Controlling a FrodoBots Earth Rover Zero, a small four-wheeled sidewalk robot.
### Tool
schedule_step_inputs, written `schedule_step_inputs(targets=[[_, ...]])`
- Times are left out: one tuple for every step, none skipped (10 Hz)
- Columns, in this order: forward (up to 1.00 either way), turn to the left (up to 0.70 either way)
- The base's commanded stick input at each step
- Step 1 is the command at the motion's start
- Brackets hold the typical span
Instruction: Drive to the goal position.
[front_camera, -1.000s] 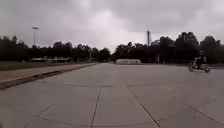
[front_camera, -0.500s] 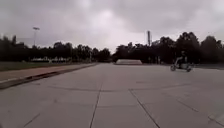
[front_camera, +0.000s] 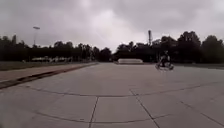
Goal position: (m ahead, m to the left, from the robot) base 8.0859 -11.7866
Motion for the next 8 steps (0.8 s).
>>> schedule_step_inputs(targets=[[0.7, 0.0], [0.7, 0.0], [0.7, 0.0], [0.7, 0.0], [0.7, 0.0], [0.7, 0.0], [0.7, 0.0], [0.7, 0.0]])
